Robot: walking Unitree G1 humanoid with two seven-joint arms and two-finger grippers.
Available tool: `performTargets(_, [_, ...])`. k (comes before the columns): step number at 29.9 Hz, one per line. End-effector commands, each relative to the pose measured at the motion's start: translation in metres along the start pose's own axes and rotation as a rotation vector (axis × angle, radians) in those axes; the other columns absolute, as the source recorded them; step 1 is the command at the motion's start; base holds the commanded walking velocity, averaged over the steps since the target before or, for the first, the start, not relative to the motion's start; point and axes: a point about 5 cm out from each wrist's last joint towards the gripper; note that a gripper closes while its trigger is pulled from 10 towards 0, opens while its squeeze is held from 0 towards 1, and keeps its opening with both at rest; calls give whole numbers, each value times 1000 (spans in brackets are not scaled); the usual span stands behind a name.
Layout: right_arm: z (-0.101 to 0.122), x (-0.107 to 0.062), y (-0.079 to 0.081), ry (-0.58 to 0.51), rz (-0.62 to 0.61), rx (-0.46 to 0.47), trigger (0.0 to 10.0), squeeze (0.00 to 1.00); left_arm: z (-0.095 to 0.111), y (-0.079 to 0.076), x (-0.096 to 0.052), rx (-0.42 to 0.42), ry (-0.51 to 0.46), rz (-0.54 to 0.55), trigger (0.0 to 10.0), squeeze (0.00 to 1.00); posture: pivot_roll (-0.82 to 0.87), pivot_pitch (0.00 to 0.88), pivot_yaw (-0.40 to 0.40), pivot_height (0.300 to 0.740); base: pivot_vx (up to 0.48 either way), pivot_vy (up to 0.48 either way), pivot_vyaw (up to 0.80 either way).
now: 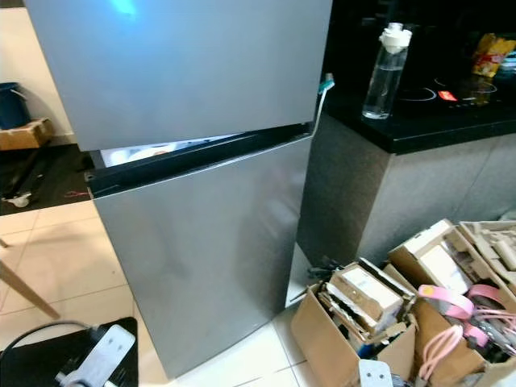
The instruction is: Restocking fridge
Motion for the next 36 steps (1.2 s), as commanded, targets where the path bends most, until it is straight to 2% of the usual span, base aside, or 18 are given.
performTargets(1, [-18, -3, 1, 63, 19, 6, 10000, 0, -10, -9, -1, -141, 68, -20, 10000, 0, -71, 120, 34, 740, 0, 0, 0])
performTargets(2, [-18, -3, 1, 63, 19, 6, 10000, 0, -10, -9, -1, -141, 68, -20, 10000, 0, -71, 120, 34, 740, 0, 0, 0])
performTargets(3, [-24, -4, 3, 87, 34, 2, 10000, 0, -16, -13, -2, -183, 98, -22, 10000, 0, -72, 119, 35, 740, 0, 0, 0])
performTargets(7, [-44, -8, 6, 166, 61, -112, 10000, 0, -58, -37, -16, -247, 277, -33, 10000, 0, -69, 118, 29, 740, 0, 0, 0])
performTargets(8, [-44, -8, 6, 166, 61, -112, 10000, 0, -58, -37, -16, -247, 277, -33, 10000, 0, -69, 118, 29, 740, 0, 0, 0])
performTargets(11, [-50, -10, 9, 175, 95, -166, 10000, 0, -77, -49, -26, -323, 324, -27, 10000, 0, -67, 120, 24, 740, 0, 0, 0])
performTargets(16, [-51, -11, 9, 175, 102, -159, 10000, 0, -84, -55, -31, -366, 335, -19, 10000, 0, -63, 119, 19, 740, 0, 0, 0])
performTargets(25, [-48, -10, 10, 168, 102, -159, 10000, 0, -98, -62, -40, -385, 365, -19, 10000, 0, -64, 115, 17, 740, 0, 0, 800])
performTargets(36, [-44, -9, 7, 159, 94, -157, 10000, 0, -107, -62, -45, -410, 385, 1, 10000, 0, -64, 121, 13, 740, 0, 0, 800])
Point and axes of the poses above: a point about 5 cm out from each wrist's last joint towards the gripper, its own x axis pointing out of the wrist towards the gripper, its own z axis along the axis of the wrist's last joint, y = z × x, and after that the axes turned 1 degree about x, right-handed
